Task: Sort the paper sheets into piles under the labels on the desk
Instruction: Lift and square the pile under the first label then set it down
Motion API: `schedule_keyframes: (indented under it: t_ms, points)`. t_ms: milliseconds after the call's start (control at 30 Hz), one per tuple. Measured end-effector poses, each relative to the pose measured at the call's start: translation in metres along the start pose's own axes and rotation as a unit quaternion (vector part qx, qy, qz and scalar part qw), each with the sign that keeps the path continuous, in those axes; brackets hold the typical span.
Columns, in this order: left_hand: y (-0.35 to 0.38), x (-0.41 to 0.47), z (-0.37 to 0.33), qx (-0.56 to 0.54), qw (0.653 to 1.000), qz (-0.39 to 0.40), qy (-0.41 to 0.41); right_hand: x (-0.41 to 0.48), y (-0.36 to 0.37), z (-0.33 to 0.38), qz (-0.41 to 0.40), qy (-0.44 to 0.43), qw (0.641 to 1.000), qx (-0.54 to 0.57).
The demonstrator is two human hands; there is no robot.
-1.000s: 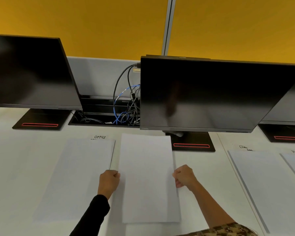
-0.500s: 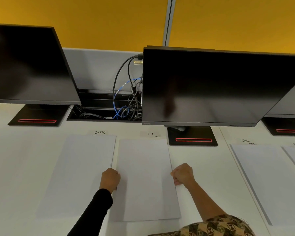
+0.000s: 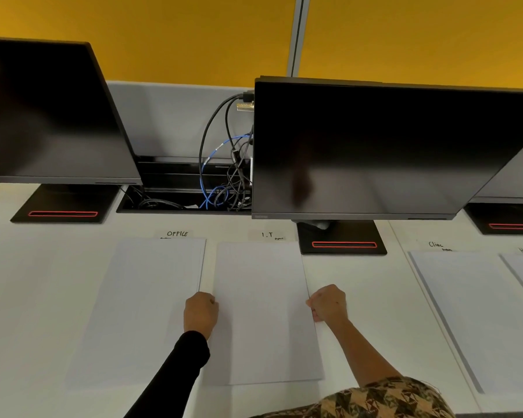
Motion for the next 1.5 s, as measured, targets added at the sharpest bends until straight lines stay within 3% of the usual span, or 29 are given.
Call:
schedule_keyframes:
  t_ms: [367,633,767,1033,1200,1500]
  points:
    - [0.003,-0.006,-0.007,0.084,0.996,-0.021,-0.005,-0.003,-0.003,0.0,-0.013,-0.01,1.0,0.004]
    - [-0.005,-0.02,-0.002,0.042,0.998,-0.036,0.012,-0.029,-0.015,-0.011,0.044,-0.094,0.992,-0.07]
    - [-0.004,-0.043,0.005,0.02,0.999,0.011,0.037,-0.055,-0.018,-0.03,0.119,-0.078,0.989,-0.049]
    - [0.015,-0.088,0.017,0.227,0.958,0.14,0.102,-0.09,-0.012,-0.049,0.208,-0.13,0.948,-0.204]
    - [0.027,-0.099,0.016,0.29,0.939,0.147,0.114,-0.104,-0.001,-0.054,0.187,-0.148,0.933,-0.269]
    - [0.029,-0.102,0.013,0.317,0.933,0.116,0.122,-0.107,0.005,-0.056,0.136,-0.152,0.938,-0.281]
Point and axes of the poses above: each hand's wrist, its own x-axis towards the middle knuckle, its own y-axis out of the palm, z = x × y, the point moved 4 cm from there along x, towards the middle knuckle, and after that the axes turned 11 degrees about x, right-handed, at the moved point
